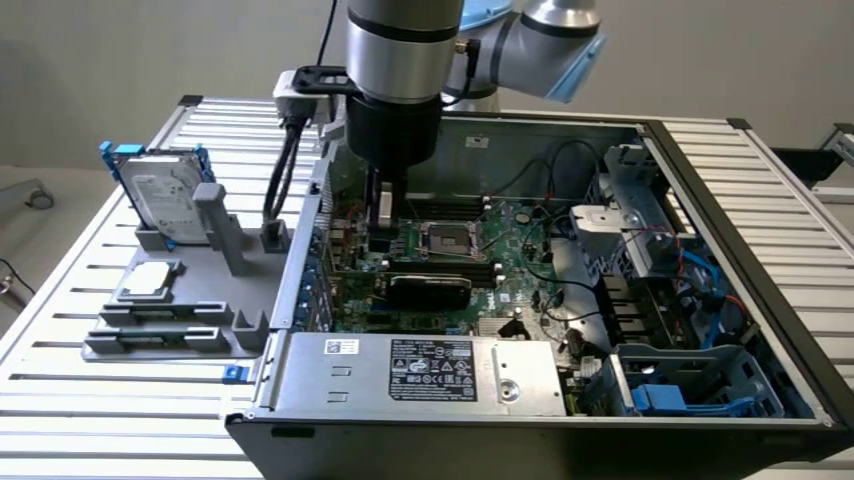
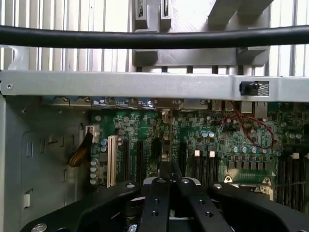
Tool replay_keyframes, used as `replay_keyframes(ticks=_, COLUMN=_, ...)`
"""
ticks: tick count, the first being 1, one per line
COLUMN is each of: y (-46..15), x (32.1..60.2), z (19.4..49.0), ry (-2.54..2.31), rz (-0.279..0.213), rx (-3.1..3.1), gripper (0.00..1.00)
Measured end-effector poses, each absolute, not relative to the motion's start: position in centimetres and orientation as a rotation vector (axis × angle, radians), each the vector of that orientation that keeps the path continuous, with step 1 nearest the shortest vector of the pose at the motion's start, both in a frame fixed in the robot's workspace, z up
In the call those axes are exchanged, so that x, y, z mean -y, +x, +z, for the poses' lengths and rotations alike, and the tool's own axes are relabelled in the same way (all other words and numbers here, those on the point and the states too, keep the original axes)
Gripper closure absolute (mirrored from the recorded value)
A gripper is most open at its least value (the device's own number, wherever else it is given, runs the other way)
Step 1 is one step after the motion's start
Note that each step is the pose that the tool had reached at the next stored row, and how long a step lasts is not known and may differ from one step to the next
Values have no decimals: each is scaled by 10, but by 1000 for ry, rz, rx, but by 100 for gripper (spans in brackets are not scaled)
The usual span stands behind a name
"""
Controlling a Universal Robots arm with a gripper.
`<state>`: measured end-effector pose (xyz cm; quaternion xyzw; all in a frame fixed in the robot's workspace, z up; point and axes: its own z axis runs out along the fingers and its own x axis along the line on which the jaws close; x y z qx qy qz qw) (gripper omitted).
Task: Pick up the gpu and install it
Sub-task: 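Press down on the gpu until it lock into place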
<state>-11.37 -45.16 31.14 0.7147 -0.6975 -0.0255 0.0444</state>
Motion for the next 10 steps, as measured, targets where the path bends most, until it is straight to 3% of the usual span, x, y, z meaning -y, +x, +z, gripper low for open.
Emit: replay_keyframes(ticks=10, y=-95, x=452, z=330, ry=2186, rz=-81, rx=2131, gripper=89)
